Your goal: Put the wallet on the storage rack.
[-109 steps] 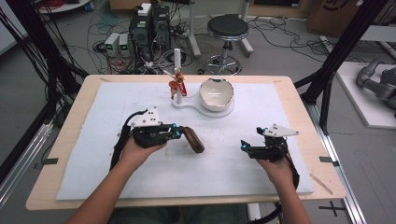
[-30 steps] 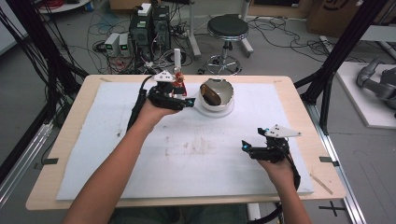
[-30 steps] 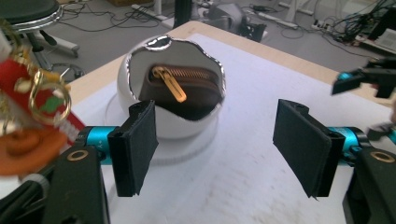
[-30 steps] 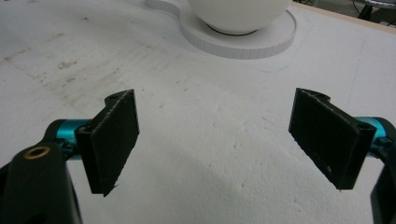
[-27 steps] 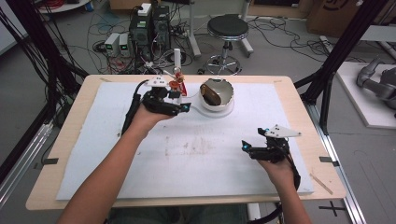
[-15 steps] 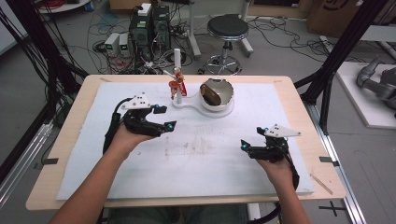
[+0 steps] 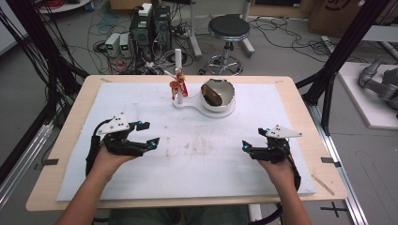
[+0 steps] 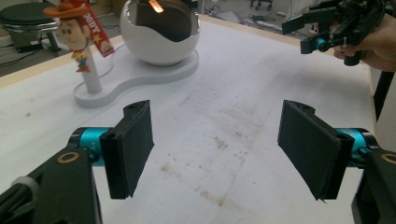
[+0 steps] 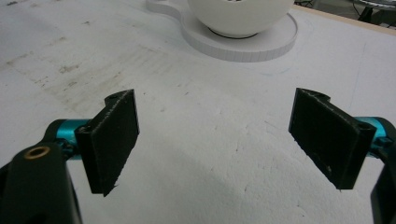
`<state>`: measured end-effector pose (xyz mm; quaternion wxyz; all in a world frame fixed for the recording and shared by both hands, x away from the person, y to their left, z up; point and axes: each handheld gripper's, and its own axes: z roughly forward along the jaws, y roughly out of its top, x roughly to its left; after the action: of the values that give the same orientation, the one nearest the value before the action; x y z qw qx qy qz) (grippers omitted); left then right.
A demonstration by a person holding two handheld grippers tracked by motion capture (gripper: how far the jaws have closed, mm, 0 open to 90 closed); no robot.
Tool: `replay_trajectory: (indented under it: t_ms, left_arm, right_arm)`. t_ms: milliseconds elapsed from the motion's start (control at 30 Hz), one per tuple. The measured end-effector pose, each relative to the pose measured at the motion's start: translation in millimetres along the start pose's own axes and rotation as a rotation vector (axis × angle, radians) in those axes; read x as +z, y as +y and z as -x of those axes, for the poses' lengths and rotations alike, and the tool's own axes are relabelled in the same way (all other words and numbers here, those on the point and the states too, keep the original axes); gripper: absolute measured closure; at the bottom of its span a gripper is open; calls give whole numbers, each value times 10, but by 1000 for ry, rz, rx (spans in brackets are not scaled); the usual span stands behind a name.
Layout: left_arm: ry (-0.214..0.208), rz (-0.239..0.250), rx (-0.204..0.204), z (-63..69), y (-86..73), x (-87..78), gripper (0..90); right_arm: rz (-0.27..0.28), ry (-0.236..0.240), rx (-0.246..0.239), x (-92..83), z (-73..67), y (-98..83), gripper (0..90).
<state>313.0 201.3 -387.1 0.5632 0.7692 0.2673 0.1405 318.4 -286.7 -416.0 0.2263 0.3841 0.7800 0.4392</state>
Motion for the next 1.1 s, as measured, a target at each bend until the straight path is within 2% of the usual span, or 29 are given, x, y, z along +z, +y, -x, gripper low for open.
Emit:
replay_trajectory:
  t_ms: [333,433,567,800,1100]
  left_arm:
    - [0,-52,13,-55,-246,-59,235]
    - [-9,-51,13,-66,-259,-63,230]
    - [4,-47,3,-70,-247,-32,194]
    - [-21,-55,11,-35,-261,-11,194]
    - [-1,-56,4,-56,-259,-49,194]
  right_arm:
    - [-7,-7,16,-21,62,-49,161]
    - [-5,-11,18,-18,74,-56,161]
    - [-20,-10,12,2,95,-69,161]
    - [-21,-10,12,-24,75,-70,161]
    - [-26,-9,9,-29,65,-76,161]
